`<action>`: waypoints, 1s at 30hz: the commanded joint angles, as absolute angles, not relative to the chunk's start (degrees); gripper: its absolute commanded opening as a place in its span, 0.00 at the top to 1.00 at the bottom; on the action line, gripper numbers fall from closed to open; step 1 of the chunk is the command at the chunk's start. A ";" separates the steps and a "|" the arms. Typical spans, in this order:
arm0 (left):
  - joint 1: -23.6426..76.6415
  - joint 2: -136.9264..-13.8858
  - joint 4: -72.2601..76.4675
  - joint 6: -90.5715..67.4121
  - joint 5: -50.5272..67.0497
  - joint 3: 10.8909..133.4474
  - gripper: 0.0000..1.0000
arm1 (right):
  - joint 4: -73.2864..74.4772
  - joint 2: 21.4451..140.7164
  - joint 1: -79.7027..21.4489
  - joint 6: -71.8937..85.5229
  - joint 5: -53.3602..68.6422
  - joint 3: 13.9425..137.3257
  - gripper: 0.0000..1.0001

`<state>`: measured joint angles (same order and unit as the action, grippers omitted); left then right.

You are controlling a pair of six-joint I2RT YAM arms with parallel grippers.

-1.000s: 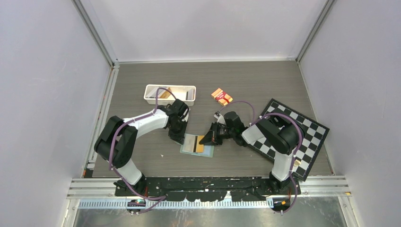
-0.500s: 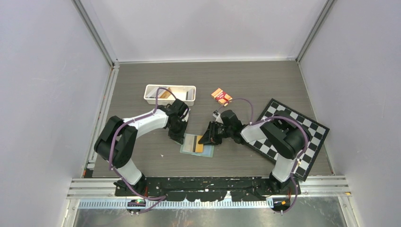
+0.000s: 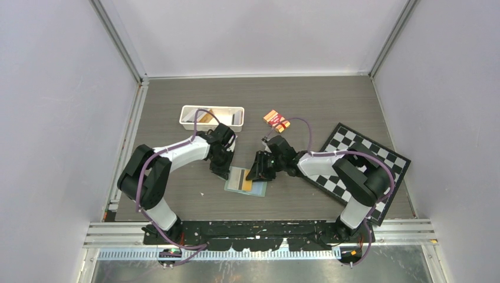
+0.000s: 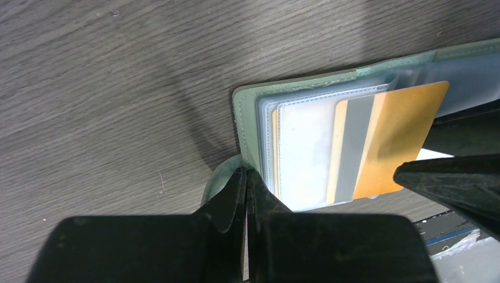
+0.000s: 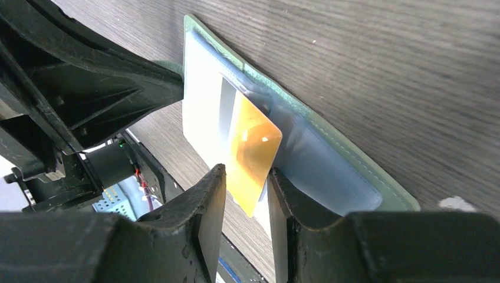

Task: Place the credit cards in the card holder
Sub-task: Insert the credit card into the card holder.

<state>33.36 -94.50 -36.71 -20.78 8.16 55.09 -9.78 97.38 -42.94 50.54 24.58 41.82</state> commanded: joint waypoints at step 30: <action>33.65 -93.55 -33.35 -21.17 17.33 53.26 1.00 | 0.89 100.92 -48.72 47.07 16.35 54.84 0.61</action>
<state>32.84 -94.48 -35.86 -20.60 12.29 54.37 0.16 102.15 -48.03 49.12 19.66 52.25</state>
